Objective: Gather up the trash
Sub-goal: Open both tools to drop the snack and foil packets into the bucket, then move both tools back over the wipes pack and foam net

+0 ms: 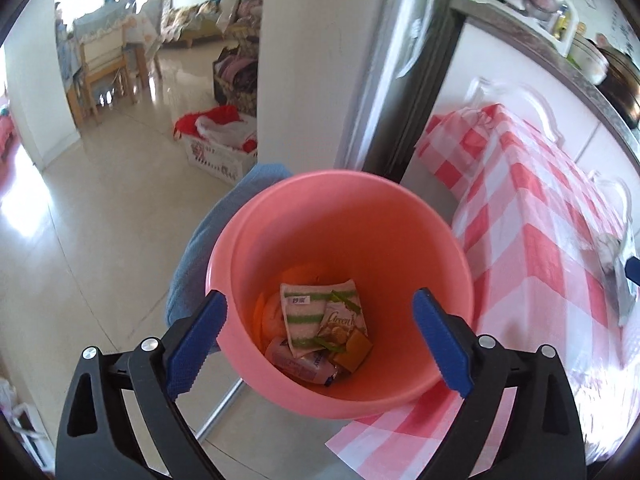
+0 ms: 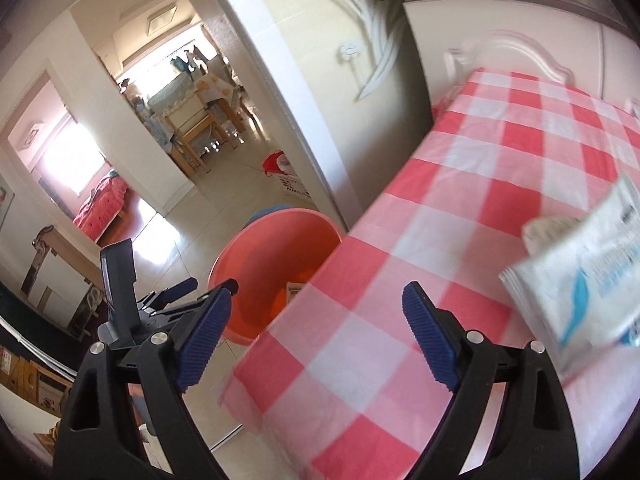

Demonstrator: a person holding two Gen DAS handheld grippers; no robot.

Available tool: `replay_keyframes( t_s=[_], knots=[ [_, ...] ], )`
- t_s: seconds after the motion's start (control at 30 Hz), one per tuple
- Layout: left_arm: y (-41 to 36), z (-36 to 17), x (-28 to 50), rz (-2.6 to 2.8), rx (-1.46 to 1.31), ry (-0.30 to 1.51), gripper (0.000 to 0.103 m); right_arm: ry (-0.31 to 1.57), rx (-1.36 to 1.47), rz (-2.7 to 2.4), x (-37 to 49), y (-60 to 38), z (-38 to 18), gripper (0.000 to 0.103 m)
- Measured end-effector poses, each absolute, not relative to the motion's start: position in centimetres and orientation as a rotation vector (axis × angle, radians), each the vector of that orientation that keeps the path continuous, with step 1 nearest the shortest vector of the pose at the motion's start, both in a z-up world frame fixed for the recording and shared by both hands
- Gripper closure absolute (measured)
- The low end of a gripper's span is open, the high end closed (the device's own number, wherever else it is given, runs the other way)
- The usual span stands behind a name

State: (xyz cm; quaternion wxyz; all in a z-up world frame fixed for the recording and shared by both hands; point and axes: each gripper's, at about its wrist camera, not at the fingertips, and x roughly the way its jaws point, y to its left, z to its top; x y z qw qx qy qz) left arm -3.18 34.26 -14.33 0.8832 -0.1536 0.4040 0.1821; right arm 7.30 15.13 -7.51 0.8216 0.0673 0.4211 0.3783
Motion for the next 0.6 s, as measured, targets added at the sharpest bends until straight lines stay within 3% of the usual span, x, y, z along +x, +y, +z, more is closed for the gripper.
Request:
replay_keyframes(
  t_s=[0.4,0.6],
  knots=[
    [28.1,-9.7,-3.5,0.257,-0.281,0.736,0.010,0.736,0.158,0.689,2.1,4.8,-6.0,0.004],
    [23.7,-8.1,-3.9,0.156,-0.261,0.726,0.010,0.690,0.192,0.594,1.5,-0.3,-6.1,0.004]
  ],
)
